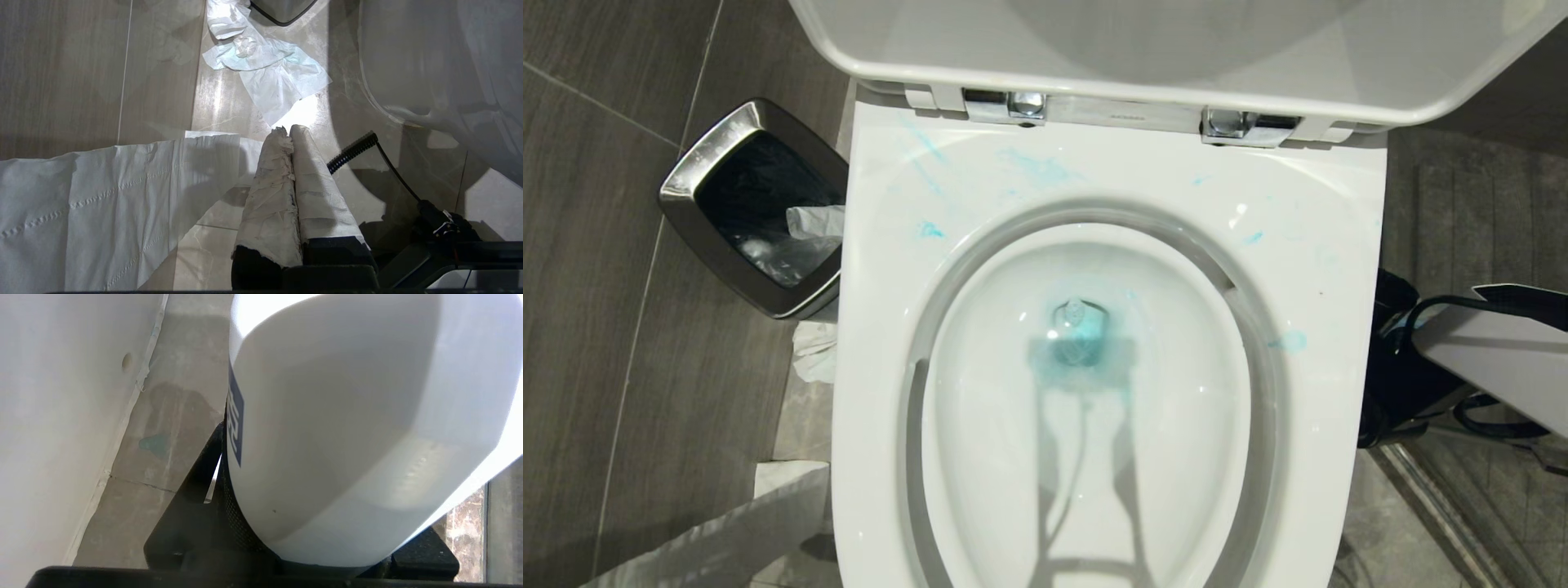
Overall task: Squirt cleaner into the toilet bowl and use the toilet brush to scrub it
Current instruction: Place the cleaning agent on the floor
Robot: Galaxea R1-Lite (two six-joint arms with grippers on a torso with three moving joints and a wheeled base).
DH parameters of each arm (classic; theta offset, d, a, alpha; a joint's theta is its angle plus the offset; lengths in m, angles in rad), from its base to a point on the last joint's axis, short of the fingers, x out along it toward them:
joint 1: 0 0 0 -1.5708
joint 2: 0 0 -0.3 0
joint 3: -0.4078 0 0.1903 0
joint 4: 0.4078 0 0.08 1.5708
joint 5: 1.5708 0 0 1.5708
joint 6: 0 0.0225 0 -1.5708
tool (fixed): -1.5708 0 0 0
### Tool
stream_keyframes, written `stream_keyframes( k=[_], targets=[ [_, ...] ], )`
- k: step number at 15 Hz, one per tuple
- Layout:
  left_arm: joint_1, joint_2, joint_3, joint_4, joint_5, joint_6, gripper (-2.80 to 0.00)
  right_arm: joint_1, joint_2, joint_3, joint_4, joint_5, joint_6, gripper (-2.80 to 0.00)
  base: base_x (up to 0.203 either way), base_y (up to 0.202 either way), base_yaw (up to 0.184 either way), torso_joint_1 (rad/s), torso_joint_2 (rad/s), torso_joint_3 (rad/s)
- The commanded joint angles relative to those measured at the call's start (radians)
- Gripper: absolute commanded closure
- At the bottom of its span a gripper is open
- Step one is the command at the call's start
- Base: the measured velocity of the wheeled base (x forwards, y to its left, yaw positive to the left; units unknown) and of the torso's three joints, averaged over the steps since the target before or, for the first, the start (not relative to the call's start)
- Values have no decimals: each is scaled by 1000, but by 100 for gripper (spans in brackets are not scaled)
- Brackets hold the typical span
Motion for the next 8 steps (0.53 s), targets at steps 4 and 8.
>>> stream_keyframes(
  k=[4,8],
  targets=[
    [0,0,8,-1,-1,0,0,-1,43,2,-6,-4,-1,0,0,0,0,0,0,0],
    [0,0,8,-1,1,0,0,-1,35,14,-6,-7,-3,-280,0,0,0,0,0,0]
  ],
)
